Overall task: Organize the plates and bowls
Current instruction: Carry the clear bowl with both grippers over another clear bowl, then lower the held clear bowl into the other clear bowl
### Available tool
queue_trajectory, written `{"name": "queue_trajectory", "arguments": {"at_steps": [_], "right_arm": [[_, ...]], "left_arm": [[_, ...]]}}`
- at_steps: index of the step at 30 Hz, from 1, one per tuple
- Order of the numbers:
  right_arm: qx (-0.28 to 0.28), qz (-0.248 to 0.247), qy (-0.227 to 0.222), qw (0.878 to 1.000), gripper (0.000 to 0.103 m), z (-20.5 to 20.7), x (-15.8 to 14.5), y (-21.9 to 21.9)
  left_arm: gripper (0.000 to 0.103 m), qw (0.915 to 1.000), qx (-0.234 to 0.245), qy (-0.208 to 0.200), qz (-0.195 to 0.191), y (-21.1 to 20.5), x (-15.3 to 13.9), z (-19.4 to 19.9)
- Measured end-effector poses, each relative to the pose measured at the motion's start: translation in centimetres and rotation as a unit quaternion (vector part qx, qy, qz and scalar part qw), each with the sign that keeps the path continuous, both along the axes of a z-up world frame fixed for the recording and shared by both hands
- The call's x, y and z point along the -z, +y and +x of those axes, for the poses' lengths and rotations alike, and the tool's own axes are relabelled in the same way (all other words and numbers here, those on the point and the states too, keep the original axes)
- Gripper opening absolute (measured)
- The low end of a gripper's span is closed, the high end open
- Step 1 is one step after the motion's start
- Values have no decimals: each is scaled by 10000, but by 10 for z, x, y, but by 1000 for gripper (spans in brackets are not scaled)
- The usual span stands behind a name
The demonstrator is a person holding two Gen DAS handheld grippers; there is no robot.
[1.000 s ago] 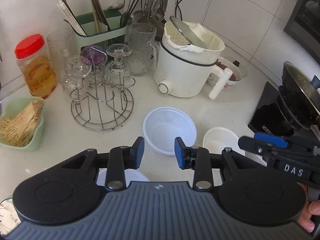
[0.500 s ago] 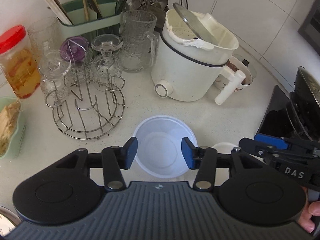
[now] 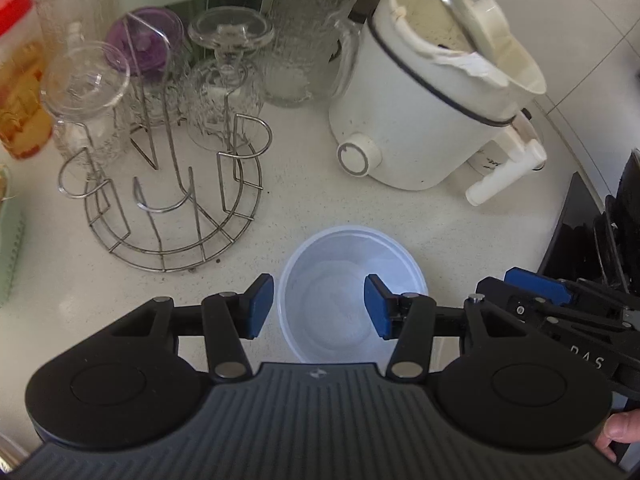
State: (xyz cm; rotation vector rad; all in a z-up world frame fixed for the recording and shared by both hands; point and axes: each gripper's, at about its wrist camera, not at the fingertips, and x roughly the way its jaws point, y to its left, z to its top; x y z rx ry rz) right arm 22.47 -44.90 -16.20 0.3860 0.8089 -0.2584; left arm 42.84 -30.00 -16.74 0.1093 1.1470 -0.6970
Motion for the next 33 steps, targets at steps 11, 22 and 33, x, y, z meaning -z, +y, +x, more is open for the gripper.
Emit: {"name": "queue_trajectory", "arguments": {"at_steps": [11,22,33], "right_arm": [[-182,370,436,9982,33,39,24,-8],[-368,853,824,9923,24,60,49,-3],[-310,927,804,9920,10,60,52,-1]], "left_arm": [[49,9992,-28,367,158,-11,31,33],[19,9976,93,653,211,0,43,40],[12,9974,282,643,166,-4,39,30]]}}
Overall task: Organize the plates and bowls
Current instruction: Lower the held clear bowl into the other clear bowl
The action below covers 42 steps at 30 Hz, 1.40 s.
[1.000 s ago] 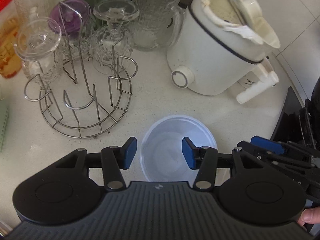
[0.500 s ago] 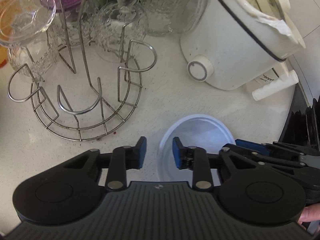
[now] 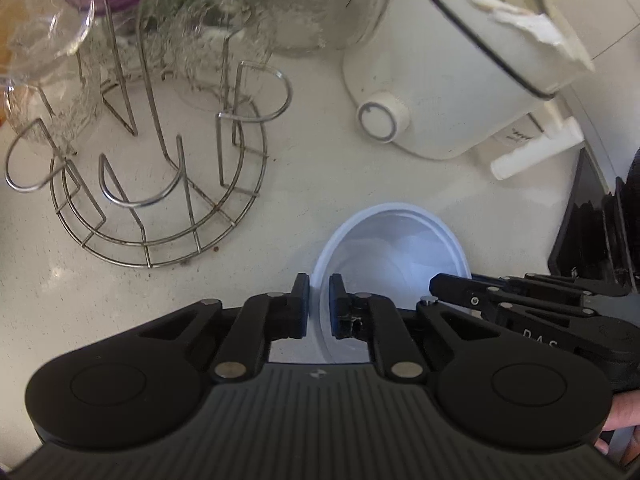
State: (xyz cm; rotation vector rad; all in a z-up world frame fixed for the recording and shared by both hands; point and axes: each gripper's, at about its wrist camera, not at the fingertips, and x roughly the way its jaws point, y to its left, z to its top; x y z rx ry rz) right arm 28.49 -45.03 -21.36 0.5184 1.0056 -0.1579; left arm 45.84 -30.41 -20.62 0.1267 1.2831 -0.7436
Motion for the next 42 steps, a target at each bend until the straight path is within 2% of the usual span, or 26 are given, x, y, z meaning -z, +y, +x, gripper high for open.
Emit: {"name": "queue_trajectory", "arguments": {"at_steps": [6,9,13,16,24,42], "right_arm": [[86,-28,-137,9999,10,-13,-14,2],[219,-44,-223,9995,10,-22,-23,3],[230,-205,-432,9986,11,-34,-38,4],[240,-95,-690,9973,11,-46,-51,2],[169,-154,-971,9950,13,-61,-76,15],[6,171,-1155,9932,13,-98,-85,57]], "left_arm": [[12,9998,88,-114,-123,0,-20,-6],[12,9991,180,-322,-207,0,-32,-14],[12,9980,8,-361,-516,4,-51,-22],[12,9970,-117,-423,-629,9,-66,-29],[12,9950,-365,-665,-649,28,-97,-54],[12,9915,-867,-794,-566,85,-113,-107]]}}
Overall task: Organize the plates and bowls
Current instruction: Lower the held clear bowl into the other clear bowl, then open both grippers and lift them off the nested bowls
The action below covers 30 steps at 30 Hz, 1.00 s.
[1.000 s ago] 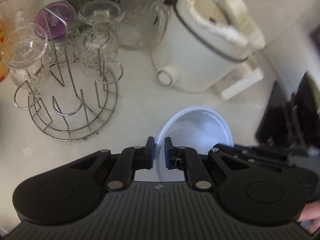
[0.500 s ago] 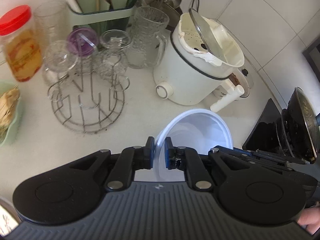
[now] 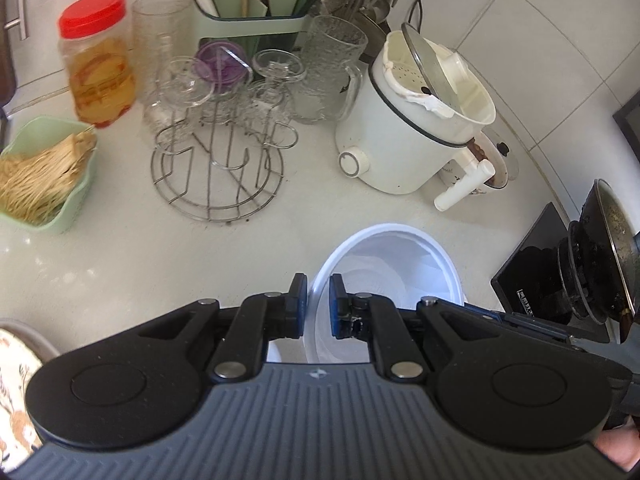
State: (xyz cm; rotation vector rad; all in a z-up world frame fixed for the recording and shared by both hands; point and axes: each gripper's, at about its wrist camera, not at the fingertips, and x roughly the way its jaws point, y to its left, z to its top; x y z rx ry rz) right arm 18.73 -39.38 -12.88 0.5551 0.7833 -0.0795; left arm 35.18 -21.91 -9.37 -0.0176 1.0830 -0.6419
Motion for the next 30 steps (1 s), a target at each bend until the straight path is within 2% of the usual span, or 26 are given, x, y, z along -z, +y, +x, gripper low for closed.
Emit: {"name": "queue_trajectory", "arguments": {"at_steps": [5,13,18,28,30], "right_arm": [[-4,-19,-24,10000,13,-4,-3,15],[-54,341,-52,9994,13,5,3,32],[-234,259,93,9993,13,15,8,48],[-743,195,604,9952,13,48,41,71],[-808,235,726,9938,13,54,51,72]], "left_arm": [[12,9999,-103,-38,-70,19,-4,-8],[12,9985,-515,54,-173,58,2,-11],[12,9968,-719,321,-120,75,21,-5],[13,9909,-1217,562,80,101,58,1],[13,9916,-1182,515,140,101,63,1]]}}
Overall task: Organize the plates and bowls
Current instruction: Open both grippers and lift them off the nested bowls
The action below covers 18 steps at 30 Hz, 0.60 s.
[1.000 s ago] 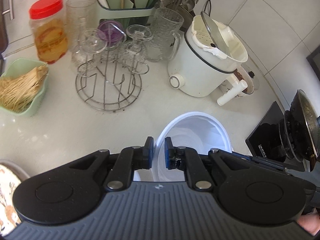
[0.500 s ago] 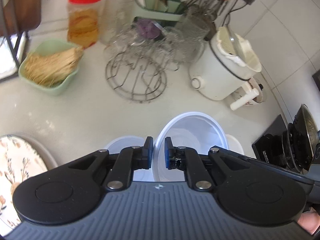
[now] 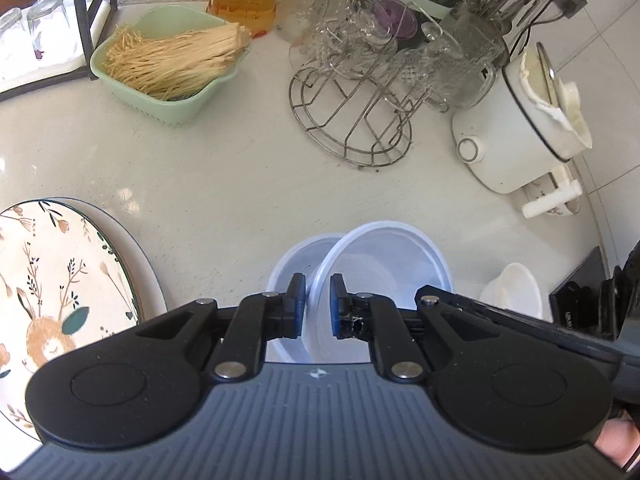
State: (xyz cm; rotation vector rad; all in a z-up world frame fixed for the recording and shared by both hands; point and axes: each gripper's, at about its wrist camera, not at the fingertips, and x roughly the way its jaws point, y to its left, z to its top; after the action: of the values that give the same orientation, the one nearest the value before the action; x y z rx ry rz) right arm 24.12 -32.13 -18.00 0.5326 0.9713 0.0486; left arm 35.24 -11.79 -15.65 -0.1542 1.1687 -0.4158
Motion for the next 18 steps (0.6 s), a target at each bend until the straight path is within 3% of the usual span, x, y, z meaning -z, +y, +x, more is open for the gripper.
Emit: {"name": "queue_trajectory", "arguments": {"at_steps": [18], "right_arm": [[-292,-325,139,9989,13,20,19,7]], "left_arm": [[13,9995,-184,-15,240,-9,18,2]]}}
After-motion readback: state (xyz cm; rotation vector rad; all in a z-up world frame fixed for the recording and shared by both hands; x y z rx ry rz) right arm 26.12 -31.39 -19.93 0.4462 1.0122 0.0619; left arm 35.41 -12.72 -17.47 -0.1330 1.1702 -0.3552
